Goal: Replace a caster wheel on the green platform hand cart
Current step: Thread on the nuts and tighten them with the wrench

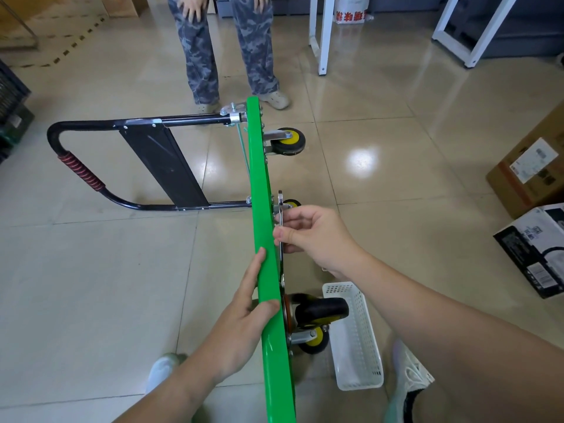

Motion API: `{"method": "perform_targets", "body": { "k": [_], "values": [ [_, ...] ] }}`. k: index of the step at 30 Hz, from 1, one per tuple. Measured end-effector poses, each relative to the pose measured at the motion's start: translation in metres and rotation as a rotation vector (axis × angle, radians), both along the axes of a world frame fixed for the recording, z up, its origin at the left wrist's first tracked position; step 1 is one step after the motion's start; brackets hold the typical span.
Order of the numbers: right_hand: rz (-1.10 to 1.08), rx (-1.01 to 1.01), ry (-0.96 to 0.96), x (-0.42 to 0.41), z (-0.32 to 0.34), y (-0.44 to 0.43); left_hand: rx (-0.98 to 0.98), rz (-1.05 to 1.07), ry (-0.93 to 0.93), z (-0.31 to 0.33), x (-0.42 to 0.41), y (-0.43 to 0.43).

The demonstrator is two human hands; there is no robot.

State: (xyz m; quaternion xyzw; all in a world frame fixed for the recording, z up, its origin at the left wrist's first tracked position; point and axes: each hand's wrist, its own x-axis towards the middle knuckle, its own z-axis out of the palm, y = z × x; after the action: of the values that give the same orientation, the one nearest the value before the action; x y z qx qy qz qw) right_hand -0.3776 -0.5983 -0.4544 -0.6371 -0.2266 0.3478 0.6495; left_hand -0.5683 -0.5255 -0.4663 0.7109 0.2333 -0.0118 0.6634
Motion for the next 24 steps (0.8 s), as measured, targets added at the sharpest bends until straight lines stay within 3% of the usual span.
{"method": "perform_targets", "body": {
  "k": [7,16,24],
  "values": [
    [0.049,-0.072,0.11,0.013,-0.02,0.012,-0.021,0.007,0.009,-0.005,0.0,0.005],
    [0.025,-0.02,0.224,0.016,-0.036,0.016,-0.021,0.001,0.036,-0.004,-0.001,0.009],
    [0.014,-0.131,0.269,0.013,-0.055,0.019,-0.031,0.011,0.017,-0.001,0.0,0.008]
  ]
}}
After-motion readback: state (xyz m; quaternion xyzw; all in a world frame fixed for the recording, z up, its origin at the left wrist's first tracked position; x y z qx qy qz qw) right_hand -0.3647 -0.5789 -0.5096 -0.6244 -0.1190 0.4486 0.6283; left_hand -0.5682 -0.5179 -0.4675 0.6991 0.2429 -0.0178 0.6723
